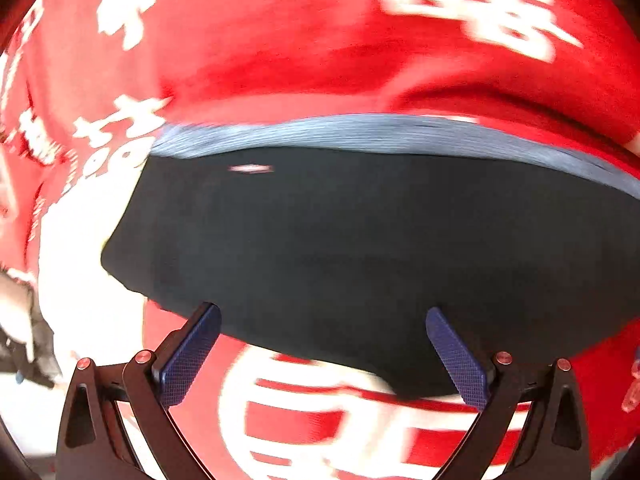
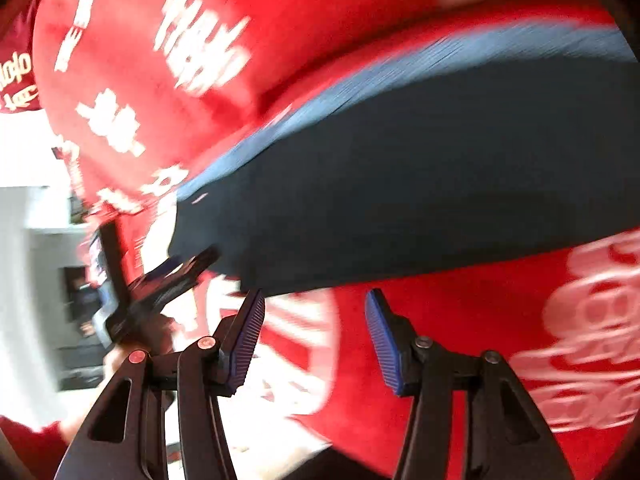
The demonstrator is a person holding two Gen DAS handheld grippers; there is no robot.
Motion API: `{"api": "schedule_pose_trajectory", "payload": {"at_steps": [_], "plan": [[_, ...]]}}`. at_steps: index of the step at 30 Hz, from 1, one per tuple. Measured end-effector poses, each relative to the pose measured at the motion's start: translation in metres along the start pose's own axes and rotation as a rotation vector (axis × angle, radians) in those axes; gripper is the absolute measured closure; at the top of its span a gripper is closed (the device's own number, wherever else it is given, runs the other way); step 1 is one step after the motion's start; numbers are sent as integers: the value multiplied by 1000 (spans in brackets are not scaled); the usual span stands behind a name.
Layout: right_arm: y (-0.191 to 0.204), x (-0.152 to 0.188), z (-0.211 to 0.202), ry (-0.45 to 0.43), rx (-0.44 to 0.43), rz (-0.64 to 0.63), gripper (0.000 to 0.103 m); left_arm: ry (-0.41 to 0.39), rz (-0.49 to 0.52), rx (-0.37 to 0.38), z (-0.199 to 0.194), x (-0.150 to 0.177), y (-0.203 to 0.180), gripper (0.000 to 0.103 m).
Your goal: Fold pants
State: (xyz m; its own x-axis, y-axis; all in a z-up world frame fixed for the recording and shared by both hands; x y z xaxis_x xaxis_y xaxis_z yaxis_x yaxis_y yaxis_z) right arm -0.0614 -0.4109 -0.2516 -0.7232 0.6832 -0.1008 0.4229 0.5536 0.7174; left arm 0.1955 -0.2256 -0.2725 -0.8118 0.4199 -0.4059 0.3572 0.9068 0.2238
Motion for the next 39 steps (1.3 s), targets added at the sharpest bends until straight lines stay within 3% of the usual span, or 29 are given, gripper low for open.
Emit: {"api": "schedule_pose_trajectory", "payload": {"at_steps": [3, 7, 12, 17, 18, 19, 20, 21, 25, 28, 32, 35, 36, 39], "plan": [[20, 24, 52, 27, -62, 51, 46, 20, -29, -26, 28, 8, 34, 0], [18, 24, 103, 34, -55, 105, 46, 10, -13, 6, 49, 9, 42, 0], [13, 15, 110, -13, -12, 130, 46, -11, -7, 119, 40, 15, 35, 0], [16, 1, 116, -61, 6, 233, 47, -36, 4, 162, 34, 11, 10, 0], [11, 0, 112, -69, 7, 264, 56, -33, 1, 167, 34, 10, 6, 0], [12, -3, 118, -76, 23, 288, 76, -30, 1, 172, 35, 10, 3, 0], [9, -4, 114, -81, 42, 293, 88, -27, 6, 175, 30, 12, -5, 0], [10, -6, 111, -87, 37, 290, 93, -18, 26, 180, 29, 15, -13, 0], [29, 5, 88, -109, 111, 93, 96, -7, 155, 186, 25, 39, -33, 0], [10, 23, 95, -77, 168, 82, 97, -66, 257, 120, 16, 59, -45, 0], [8, 25, 82, -62, 142, 53, 95, -46, 174, 137, 16, 63, -42, 0], [10, 34, 66, 46, 211, -27, 84, -24, 176, 144, 18, 58, -34, 0], [11, 34, 58, 49, 229, -56, 73, -21, 173, 149, 15, 53, -31, 0], [21, 9, 26, -22, 300, -219, 70, -74, 113, 142, 7, 22, -8, 0]]}}
Point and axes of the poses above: each gripper's, at about its wrist camera, not at the fingertips, and z roughly the way its jaws point, y to its left, x to its underside, the point moved 7 cm from there along z, roughly the way its jaws point, and after that the axes turned 13 degrees about -y, right-handed, at the moved point
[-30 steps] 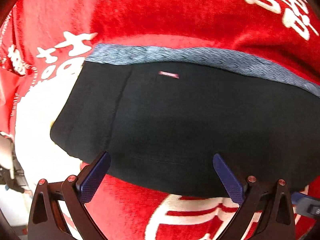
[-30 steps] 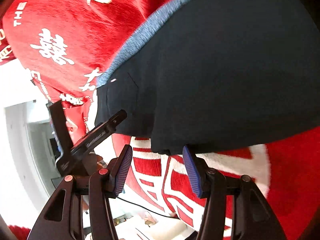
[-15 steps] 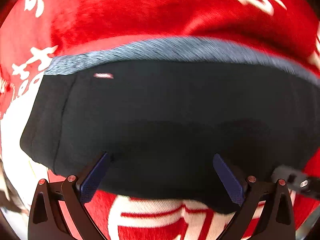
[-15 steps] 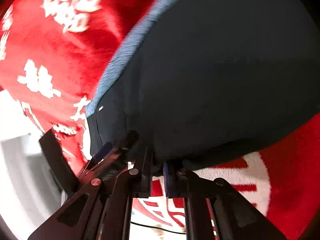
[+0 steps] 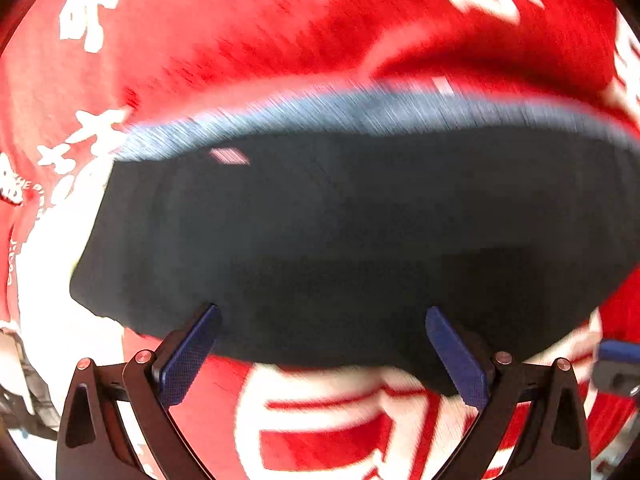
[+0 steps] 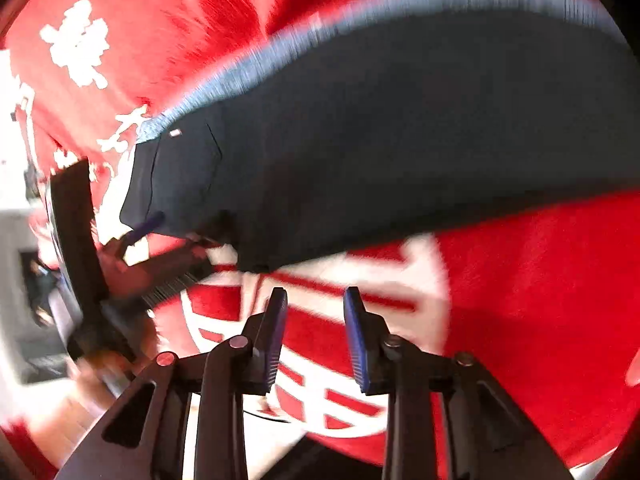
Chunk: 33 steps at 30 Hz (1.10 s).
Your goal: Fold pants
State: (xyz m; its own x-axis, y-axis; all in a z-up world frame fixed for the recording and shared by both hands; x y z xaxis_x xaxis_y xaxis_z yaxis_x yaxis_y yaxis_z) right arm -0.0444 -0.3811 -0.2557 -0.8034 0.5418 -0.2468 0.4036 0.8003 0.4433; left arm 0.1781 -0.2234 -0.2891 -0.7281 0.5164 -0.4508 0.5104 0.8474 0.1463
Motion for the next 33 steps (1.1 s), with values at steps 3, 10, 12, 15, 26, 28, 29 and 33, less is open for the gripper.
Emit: {"api": "schedule_pose_trajectory", "payload": {"at_steps": [3, 10, 12, 15, 26, 28, 29, 33], "plan": [[-21, -42, -14, -80, 125, -102, 70, -30, -47, -66, 12, -31, 36, 0], [-76, -64, 15, -53, 293, -161, 71, -43, -40, -202, 77, -61, 108, 0], [-80, -57, 5, -124, 264, -151, 71, -67, -100, -147, 77, -53, 115, 0], [-82, -45, -5, -136, 282, -171, 71, -48, -138, -131, 81, -51, 123, 0], [-111, -43, -60, -159, 293, -56, 45, -13, -73, 7, 26, -55, 15, 0], [-130, -40, -80, -182, 319, -24, 39, -16, -66, 62, 23, -57, -20, 0], [-134, -38, -84, -180, 326, -8, 39, -20, -61, 79, 25, -60, -36, 0], [-178, -24, -114, -171, 383, 70, 39, -4, -22, 137, 26, -68, -88, 0]]}}
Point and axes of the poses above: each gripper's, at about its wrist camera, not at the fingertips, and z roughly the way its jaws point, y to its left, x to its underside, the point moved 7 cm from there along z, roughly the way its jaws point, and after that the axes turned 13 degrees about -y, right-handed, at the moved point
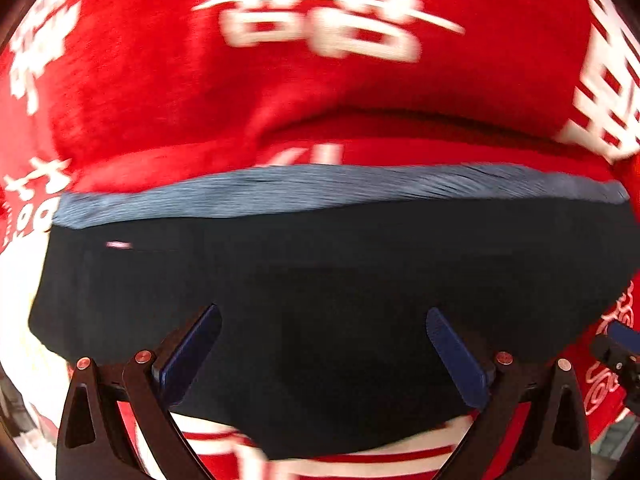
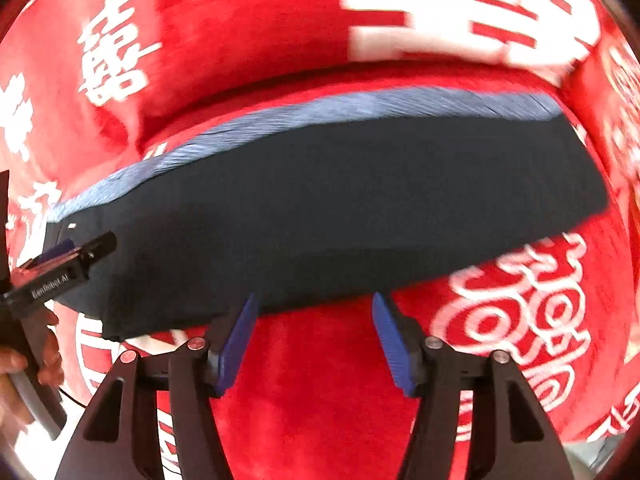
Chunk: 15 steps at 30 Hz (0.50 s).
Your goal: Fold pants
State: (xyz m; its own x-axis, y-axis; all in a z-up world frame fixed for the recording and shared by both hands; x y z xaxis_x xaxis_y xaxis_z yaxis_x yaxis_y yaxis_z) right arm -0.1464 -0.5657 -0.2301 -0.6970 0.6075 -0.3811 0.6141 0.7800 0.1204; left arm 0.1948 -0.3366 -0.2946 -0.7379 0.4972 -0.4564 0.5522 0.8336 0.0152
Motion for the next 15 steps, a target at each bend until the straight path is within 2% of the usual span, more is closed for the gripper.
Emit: {"api": "schedule_pose_trajectory", "payload": {"at_steps": [2, 4, 6, 7, 12, 15], "plan": [[-18, 2, -5, 0, 50, -3, 39, 3, 19, 10, 1, -1, -20, 0], [-37, 2, -10, -9, 63, 14, 40, 5, 47, -7, -8, 0, -53, 0], [-54, -4, -12, -25, 64, 38, 46, 0, 75, -11, -21, -4, -90, 0], [-62, -10, -13, -35, 61, 47, 49, -9, 81, -14, -20, -9, -94, 0], [-81, -66, 11, -98, 34, 47, 50, -61, 59, -21, -5, -49, -127, 0], [-82, -91, 31, -91, -1, 63, 50, -55, 25, -89, 26, -69, -138, 0]]}}
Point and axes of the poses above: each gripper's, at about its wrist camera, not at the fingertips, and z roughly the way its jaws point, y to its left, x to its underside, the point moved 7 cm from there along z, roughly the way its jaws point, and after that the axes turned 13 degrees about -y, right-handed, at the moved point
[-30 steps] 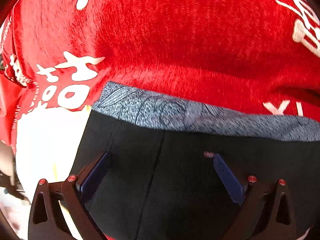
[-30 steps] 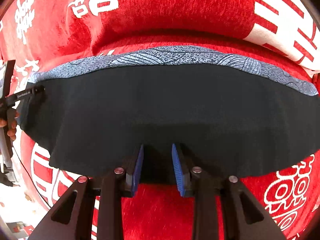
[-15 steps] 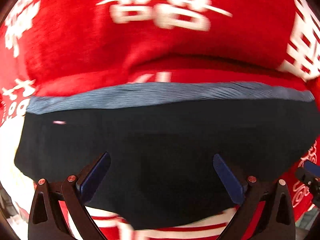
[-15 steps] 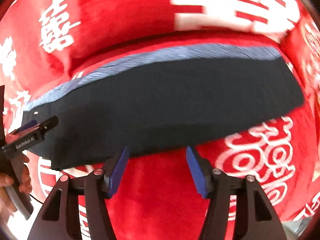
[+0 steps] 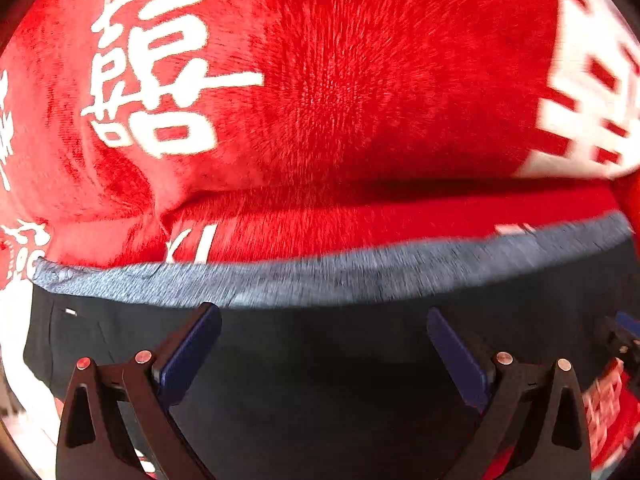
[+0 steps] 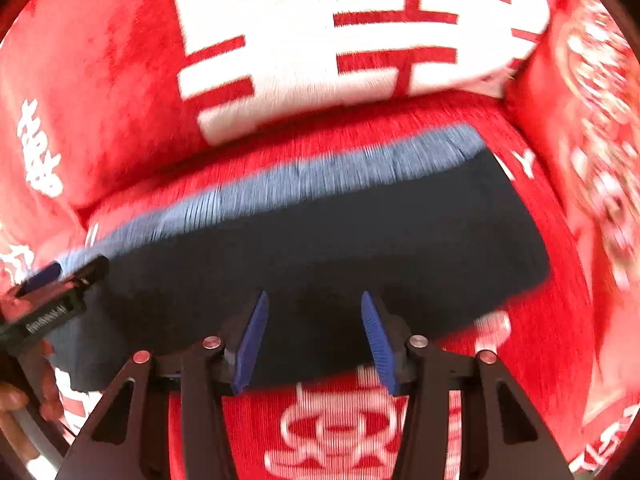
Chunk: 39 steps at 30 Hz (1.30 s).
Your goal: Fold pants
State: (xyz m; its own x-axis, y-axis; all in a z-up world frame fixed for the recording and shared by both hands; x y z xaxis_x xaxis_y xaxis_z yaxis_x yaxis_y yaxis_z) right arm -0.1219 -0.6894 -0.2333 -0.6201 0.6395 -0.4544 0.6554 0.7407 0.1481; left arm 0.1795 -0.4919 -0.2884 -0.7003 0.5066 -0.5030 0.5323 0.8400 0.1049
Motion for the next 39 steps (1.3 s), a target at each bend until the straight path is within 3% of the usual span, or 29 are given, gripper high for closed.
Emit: {"api": "schedule_pose_trajectory", "payload": {"at_steps": [3, 8, 10, 14, 18, 22, 26, 30, 36, 39], "plan": [[0, -19, 28, 5, 0, -35, 50, 30, -41, -61, 22, -2, 3, 0], [-11, -35, 46, -33, 71, -131, 51, 35, -67, -82, 43, 0, 10, 0], [-27, -41, 46, -33, 95, -85, 51, 43, -66, -86, 47, -2, 10, 0], [-46, -45, 30, -10, 63, 18, 50, 57, -68, -92, 30, -7, 9, 0], [-56, -27, -3, -6, -83, 139, 47, 42, -32, -29, -7, 0, -6, 0], [-72, 17, -35, 1, -203, 298, 46, 44, 10, 41, -29, 18, -42, 0], [-103, 56, -48, -14, -216, 428, 46, 63, 29, 79, -33, 38, -80, 0], [-126, 75, -33, -14, -210, 527, 46, 97, 30, 71, -23, 58, -95, 0], [-119, 81, -40, -3, -219, 482, 46, 102, 30, 52, -22, 60, -97, 0], [-135, 76, -51, 16, -227, 487, 46, 108, 51, 27, -29, 57, -105, 0]]}}
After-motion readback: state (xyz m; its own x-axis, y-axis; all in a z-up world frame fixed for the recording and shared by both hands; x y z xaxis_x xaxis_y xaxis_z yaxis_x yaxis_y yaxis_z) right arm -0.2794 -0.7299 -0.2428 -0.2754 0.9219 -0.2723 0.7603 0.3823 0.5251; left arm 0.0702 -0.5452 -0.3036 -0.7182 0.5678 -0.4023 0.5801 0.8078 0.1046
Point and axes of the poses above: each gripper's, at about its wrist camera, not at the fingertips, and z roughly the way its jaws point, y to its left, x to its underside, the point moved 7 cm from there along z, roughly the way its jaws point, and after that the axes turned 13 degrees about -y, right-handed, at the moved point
